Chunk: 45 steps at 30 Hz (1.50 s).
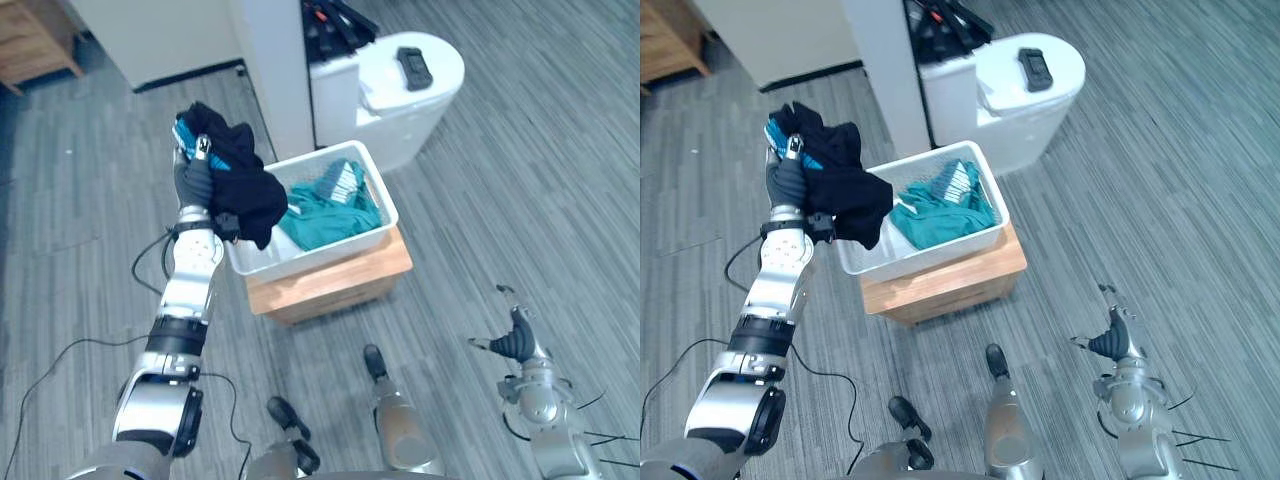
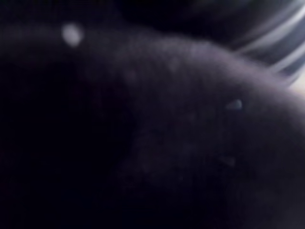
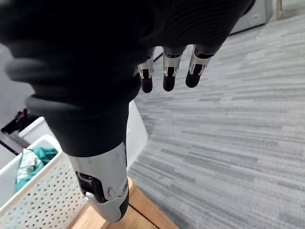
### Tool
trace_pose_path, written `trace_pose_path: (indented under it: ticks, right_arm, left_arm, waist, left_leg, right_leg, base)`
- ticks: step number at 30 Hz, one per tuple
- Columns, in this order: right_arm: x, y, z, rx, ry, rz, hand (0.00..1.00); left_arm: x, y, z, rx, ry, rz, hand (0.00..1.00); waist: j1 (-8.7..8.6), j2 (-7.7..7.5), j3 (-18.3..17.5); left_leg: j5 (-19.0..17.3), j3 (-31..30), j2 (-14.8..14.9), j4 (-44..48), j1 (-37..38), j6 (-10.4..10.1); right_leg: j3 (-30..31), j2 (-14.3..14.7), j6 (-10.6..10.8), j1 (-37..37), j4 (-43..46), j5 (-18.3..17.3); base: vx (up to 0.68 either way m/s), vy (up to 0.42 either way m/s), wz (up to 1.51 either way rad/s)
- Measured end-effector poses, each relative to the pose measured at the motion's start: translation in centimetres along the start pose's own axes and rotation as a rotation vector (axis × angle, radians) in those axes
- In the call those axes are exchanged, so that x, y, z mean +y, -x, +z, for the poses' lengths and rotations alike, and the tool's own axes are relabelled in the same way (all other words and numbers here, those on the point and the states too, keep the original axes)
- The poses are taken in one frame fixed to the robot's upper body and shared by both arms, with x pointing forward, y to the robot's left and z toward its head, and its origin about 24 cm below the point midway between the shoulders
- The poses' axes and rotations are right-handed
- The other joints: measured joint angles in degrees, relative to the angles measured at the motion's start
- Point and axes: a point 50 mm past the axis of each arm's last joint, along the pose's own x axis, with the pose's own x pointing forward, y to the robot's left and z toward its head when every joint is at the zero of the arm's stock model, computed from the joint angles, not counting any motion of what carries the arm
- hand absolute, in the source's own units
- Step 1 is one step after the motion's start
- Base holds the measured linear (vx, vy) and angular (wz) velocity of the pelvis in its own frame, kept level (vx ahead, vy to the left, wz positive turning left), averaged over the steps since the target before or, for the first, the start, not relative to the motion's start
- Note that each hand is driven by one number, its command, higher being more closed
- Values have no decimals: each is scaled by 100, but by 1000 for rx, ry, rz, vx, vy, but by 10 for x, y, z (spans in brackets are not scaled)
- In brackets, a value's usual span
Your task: Tidy the bed and pick cloth on bed and put in laundry
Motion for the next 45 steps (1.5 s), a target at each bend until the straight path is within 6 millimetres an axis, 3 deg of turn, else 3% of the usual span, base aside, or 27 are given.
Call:
trace_pose_path:
  ticks: [4, 5, 9, 12, 18, 21, 26, 29, 30, 33, 35, 36, 39, 41, 43, 44, 45]
  right_arm:
    - [10, 5, 12, -30, -61, 1, 0]
    - [9, 5, 15, -41, -72, -12, 0]
    - [16, 8, 33, -96, -138, -25, 0]
    - [21, 10, 38, -98, -170, -34, 0]
    - [22, 10, 35, -79, -171, -46, 0]
    - [29, 13, 22, -16, -162, -23, 0]
    - [48, 31, -8, 137, -136, 60, 0]
    - [66, 44, -34, 270, -126, 142, 0]
    - [73, 51, -46, 339, -127, 165, 0]
    - [85, 65, -74, 501, -151, 207, 0]
    - [93, 73, -94, 634, -191, 221, 0]
    - [93, 74, -96, 648, -195, 220, 0]
    - [97, 84, -111, 776, -244, 207, 0]
    - [99, 91, -117, 836, -269, 200, 0]
    - [106, 96, -117, 885, -318, 199, 0]
    - [108, 98, -117, 896, -325, 204, 0]
    - [114, 103, -116, 923, -352, 213, 0]
  left_arm:
    - [-18, -8, -5, 59, -20, -11, 100]
    - [-24, -7, -7, 76, -22, -24, 0]
    - [-45, 3, -25, 178, -32, -72, 0]
    - [-55, 12, -40, 268, -39, -96, 0]
    - [-69, 26, -54, 361, -35, -136, 0]
    - [-75, 40, -60, 380, -22, -154, 0]
    - [-45, 63, -70, 341, -25, -97, 0]
    - [-21, 87, -89, 386, -56, -63, 0]
    - [-11, 99, -98, 421, -64, -43, 0]
    - [10, 125, -118, 507, -88, 0, 0]
    - [33, 155, -136, 601, -119, 49, 0]
    - [35, 158, -137, 612, -119, 53, 0]
    - [52, 200, -157, 760, -119, 91, 0]
    - [62, 238, -173, 910, -115, 123, 0]
    - [78, 299, -189, 1142, -109, 189, 0]
    - [81, 313, -191, 1195, -105, 208, 0]
    - [85, 344, -193, 1308, -98, 255, 0]
  waist:
    - [-9, -75, 89]
    - [-8, -85, 118]
    - [-41, -184, 360]
    - [3, -177, 499]
    - [125, -173, 527]
    - [165, -171, 527]
    - [273, -145, 496]
    - [405, -82, 274]
    - [491, -54, 159]
    - [510, 3, -115]
    - [575, 17, -286]
    - [604, 20, -305]
    - [747, 47, -407]
    - [812, 47, -537]
    - [850, 19, -665]
    - [870, 5, -689]
    - [975, -34, -742]
  left_leg:
    - [11, 420, 69, 0, -95, -16]
    - [15, 471, 59, 2, -126, -11]
    - [-1, 585, 27, 30, -148, -29]
    - [-4, 609, 15, 32, -186, -33]
    - [-4, 601, -13, 33, -46, -33]
    - [-109, 542, -28, 0, 322, -41]
    - [-140, 281, -37, -3, 752, -48]
    - [-115, 79, -37, -2, 902, -18]
    - [-113, -45, -37, 1, 977, -17]
    - [-113, -278, -52, 23, 1067, -16]
    - [-114, -461, -70, 12, 1153, -12]
    - [-113, -480, -78, 4, 1153, -11]
    - [-121, -630, -104, -3, 1207, -18]
    - [-139, -645, -103, -4, 1208, -41]
    - [-150, -641, -100, -6, 1268, -30]
    - [-154, -641, -100, -6, 1298, -26]
    - [-160, -640, -101, -6, 1366, -32]
  right_leg:
    - [202, 81, -100, -280, -2, 89]
    - [245, 77, -110, -330, 4, 99]
    - [296, 58, -111, -406, 15, 100]
    - [307, 48, -111, -453, 14, 100]
    - [246, -6, -91, -283, 22, 80]
    - [87, -69, -75, 169, 31, -49]
    - [-270, -149, -73, 698, 245, -343]
    - [-465, -177, -73, 995, 199, -381]
    - [-536, -184, -85, 1130, 181, -412]
    - [-784, -200, -80, 1378, 182, -502]
    - [-923, -219, -97, 1558, 182, -560]
    - [-939, -221, -98, 1564, 182, -561]
    - [-1042, -232, -140, 1700, 174, -623]
    - [-1076, -235, -113, 1719, 167, -646]
    - [-1112, -237, -90, 1817, 152, -669]
    - [-1117, -239, -91, 1854, 140, -671]
    - [-1120, -240, -91, 1937, 96, -672]
  base:
    - [65, -18, -35]
    - [61, 1, -19]
    - [59, 16, -9]
    - [38, 6, -3]
    - [28, -2, 6]
    - [-11, 3, 25]
    - [9, -2, 38]
    - [49, -11, 33]
    - [65, -16, 36]
    - [58, -16, 44]
    - [6, -11, 32]
    - [-21, 2, 22]
    - [-29, -2, 19]
    - [-30, -6, 11]
    - [-6, -2, 9]
    - [-13, 1, 7]
    - [-24, 2, 3]
